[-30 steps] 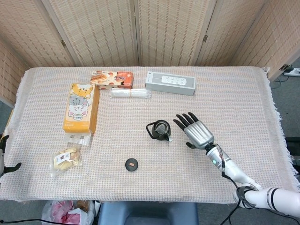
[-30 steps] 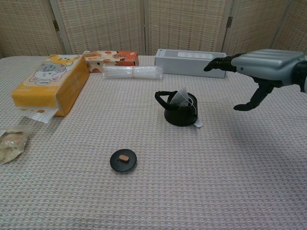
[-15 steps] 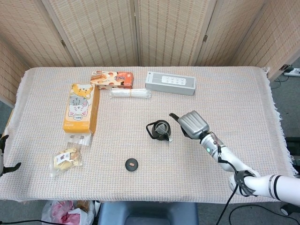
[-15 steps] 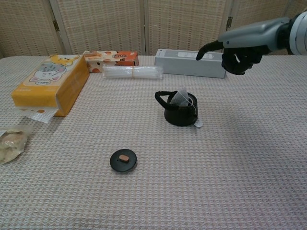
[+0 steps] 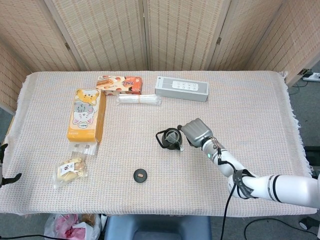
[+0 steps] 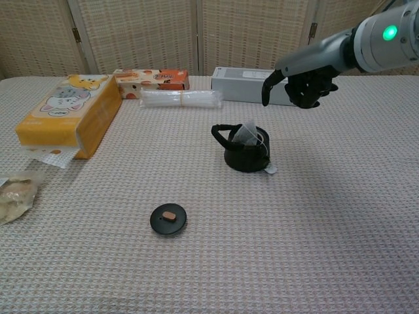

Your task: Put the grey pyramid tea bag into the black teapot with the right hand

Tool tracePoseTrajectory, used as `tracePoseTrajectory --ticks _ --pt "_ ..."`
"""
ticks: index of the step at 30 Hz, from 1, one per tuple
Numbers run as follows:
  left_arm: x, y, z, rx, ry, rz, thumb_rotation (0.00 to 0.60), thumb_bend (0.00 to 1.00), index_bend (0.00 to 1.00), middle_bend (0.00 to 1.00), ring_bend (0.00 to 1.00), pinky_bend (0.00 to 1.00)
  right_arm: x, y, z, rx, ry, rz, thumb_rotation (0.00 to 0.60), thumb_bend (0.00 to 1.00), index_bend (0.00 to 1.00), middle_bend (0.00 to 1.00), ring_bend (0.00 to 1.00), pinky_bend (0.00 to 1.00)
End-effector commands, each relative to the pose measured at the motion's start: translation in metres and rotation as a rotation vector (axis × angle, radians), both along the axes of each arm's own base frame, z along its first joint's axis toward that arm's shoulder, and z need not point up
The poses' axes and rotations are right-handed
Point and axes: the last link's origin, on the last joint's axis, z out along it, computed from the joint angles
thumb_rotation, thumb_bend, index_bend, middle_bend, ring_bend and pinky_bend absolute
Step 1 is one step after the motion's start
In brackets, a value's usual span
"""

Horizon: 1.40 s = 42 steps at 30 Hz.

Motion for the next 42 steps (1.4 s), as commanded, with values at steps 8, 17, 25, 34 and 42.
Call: tracePoseTrajectory --ticks 8,17,25,34,42 --pt "0.000 0.000 -0.001 -0.005 -0.001 -0.002 0.600 0.25 0.00 0.00 0.02 0.27 -0.006 -0.002 -0.019 0.060 0.032 -0.036 0.600 1.00 0.23 0.96 0.81 0.79" --pt "-0.001 -0.001 0.002 0.004 -0.008 0.001 0.600 0.25 0.00 0.00 0.02 0.27 0.000 -0.006 -0.029 0.076 -0.003 -0.031 0.600 1.00 0.23 0.96 0.81 0.79" --pt "-0.002 -0.001 0.004 0.008 -0.016 0.003 0.600 0.25 0.00 0.00 0.02 0.27 0.003 -0.008 -0.036 0.086 -0.012 -0.025 0.600 1.00 0.23 0.96 0.81 0.79" --pt "-0.002 -0.002 0.005 0.010 -0.021 0.001 0.600 0.25 0.00 0.00 0.02 0.27 0.000 -0.012 -0.052 0.091 0.017 -0.015 0.600 1.00 0.23 0.95 0.81 0.79" --pt "-0.002 -0.003 0.007 0.013 -0.022 -0.001 0.600 0.25 0.00 0.00 0.02 0.27 -0.002 -0.014 -0.061 0.096 0.026 -0.024 0.600 1.00 0.23 0.95 0.81 0.79"
